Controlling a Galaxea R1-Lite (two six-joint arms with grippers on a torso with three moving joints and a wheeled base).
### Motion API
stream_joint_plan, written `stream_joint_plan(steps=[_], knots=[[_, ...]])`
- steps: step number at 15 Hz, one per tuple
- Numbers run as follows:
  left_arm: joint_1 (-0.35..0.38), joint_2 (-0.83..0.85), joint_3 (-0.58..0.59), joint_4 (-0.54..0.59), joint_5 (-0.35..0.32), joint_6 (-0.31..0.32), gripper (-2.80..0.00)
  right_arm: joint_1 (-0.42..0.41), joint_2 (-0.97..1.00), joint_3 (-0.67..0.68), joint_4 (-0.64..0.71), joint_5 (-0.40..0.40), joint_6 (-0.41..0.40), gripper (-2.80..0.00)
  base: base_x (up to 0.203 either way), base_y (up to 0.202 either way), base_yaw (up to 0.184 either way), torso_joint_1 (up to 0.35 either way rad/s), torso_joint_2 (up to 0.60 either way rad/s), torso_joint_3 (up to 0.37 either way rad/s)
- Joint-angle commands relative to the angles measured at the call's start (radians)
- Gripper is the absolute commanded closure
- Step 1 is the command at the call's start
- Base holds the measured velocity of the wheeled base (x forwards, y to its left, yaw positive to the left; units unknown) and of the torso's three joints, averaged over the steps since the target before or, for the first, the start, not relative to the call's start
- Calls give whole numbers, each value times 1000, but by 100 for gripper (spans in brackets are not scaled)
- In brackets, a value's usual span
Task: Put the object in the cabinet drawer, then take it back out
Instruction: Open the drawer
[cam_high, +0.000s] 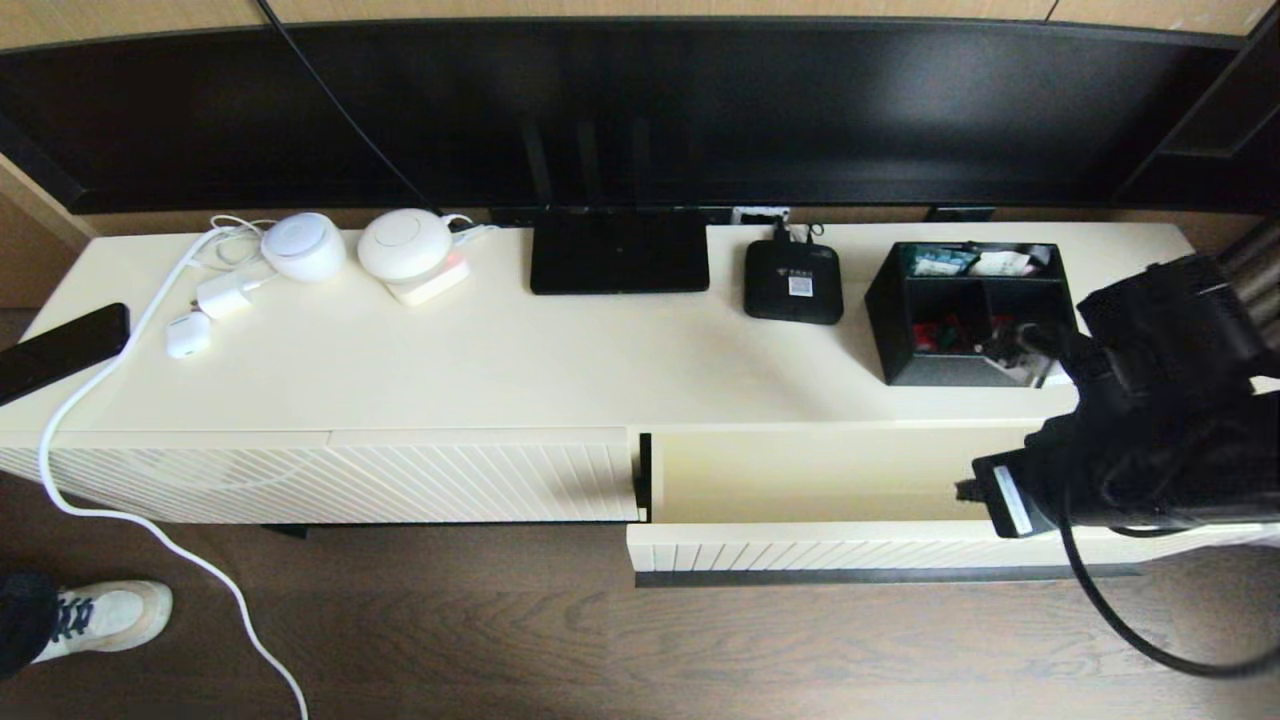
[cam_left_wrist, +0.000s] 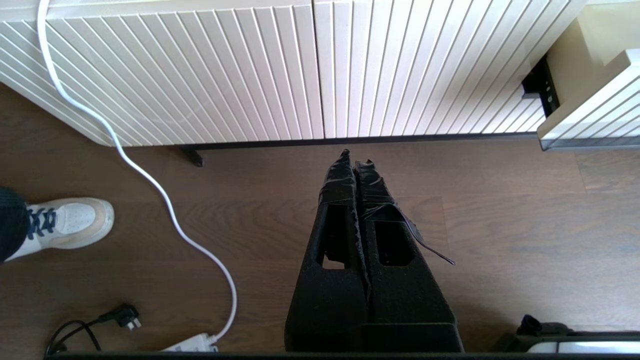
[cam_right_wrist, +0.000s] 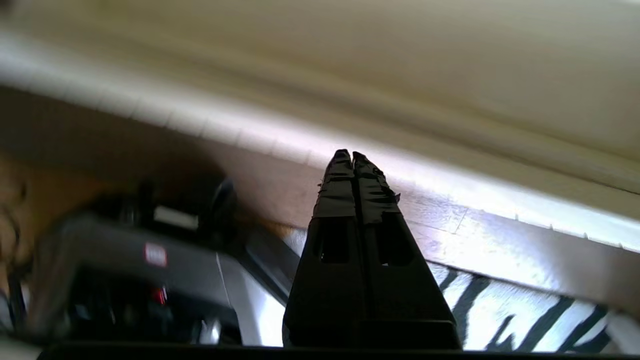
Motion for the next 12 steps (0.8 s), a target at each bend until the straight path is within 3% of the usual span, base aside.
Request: stream_joint_plan(steps=[1, 5, 12], knots=[[0, 0, 1, 0, 0, 0, 0, 1, 139, -70, 3, -55, 49, 0, 0, 0, 0, 0, 0, 0], [0, 2, 0, -1, 0, 0, 0, -1, 224, -128, 4, -122, 69, 0, 0, 0, 0, 0, 0, 0], [0, 0, -1, -1, 0, 0, 0, -35, 290, -210, 2, -129, 69, 0, 0, 0, 0, 0, 0, 0]])
